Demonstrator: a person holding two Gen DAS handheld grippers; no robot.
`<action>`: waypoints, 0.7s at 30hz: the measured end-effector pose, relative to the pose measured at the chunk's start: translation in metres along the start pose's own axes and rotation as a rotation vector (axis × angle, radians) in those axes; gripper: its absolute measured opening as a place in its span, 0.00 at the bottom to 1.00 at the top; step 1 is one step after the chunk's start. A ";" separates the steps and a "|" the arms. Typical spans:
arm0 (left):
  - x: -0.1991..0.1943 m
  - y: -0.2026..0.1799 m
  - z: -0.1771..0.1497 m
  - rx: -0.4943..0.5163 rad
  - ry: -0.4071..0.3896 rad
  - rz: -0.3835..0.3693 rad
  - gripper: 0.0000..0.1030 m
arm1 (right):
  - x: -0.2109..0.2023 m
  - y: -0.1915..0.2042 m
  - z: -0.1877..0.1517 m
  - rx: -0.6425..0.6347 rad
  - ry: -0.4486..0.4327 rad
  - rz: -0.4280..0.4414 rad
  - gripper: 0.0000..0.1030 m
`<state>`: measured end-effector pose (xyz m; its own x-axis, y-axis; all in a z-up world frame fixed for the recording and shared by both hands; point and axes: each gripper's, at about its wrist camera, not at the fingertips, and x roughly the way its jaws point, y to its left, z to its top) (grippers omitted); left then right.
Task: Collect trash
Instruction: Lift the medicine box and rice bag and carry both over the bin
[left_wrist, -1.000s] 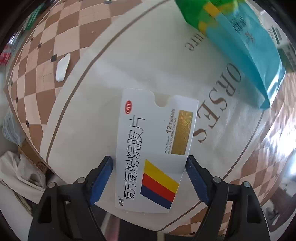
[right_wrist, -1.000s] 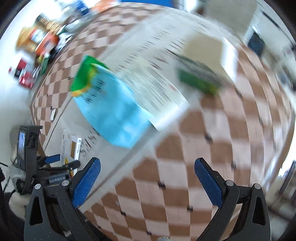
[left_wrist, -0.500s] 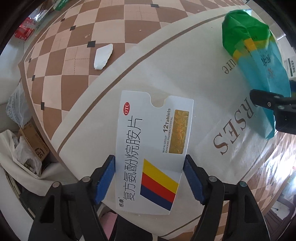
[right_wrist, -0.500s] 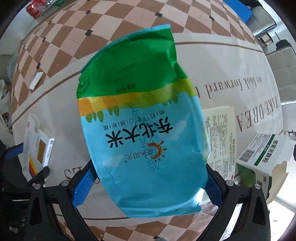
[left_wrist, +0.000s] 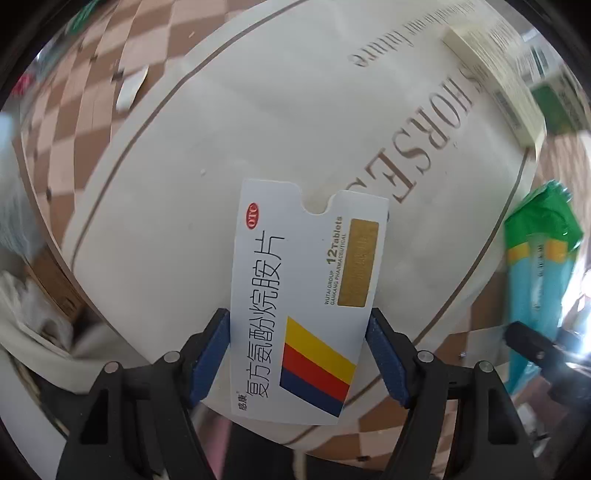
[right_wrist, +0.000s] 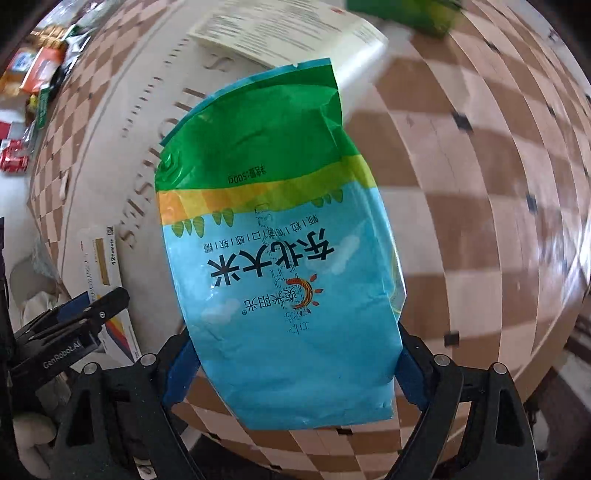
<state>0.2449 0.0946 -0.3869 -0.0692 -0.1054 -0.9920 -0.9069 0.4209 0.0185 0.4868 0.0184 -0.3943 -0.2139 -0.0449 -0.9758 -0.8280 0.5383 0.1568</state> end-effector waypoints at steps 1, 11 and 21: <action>-0.001 -0.003 0.000 0.026 -0.013 0.017 0.70 | 0.002 -0.009 -0.003 0.015 0.013 0.014 0.90; 0.003 -0.003 0.002 0.090 -0.022 0.033 0.68 | -0.018 -0.007 0.022 -0.082 -0.079 -0.080 0.96; -0.031 -0.010 -0.037 0.119 -0.161 0.076 0.68 | -0.041 -0.003 -0.014 -0.073 -0.202 -0.103 0.84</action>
<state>0.2404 0.0605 -0.3513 -0.0591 0.0722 -0.9956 -0.8454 0.5268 0.0884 0.4909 0.0062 -0.3525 -0.0243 0.0765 -0.9968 -0.8771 0.4769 0.0580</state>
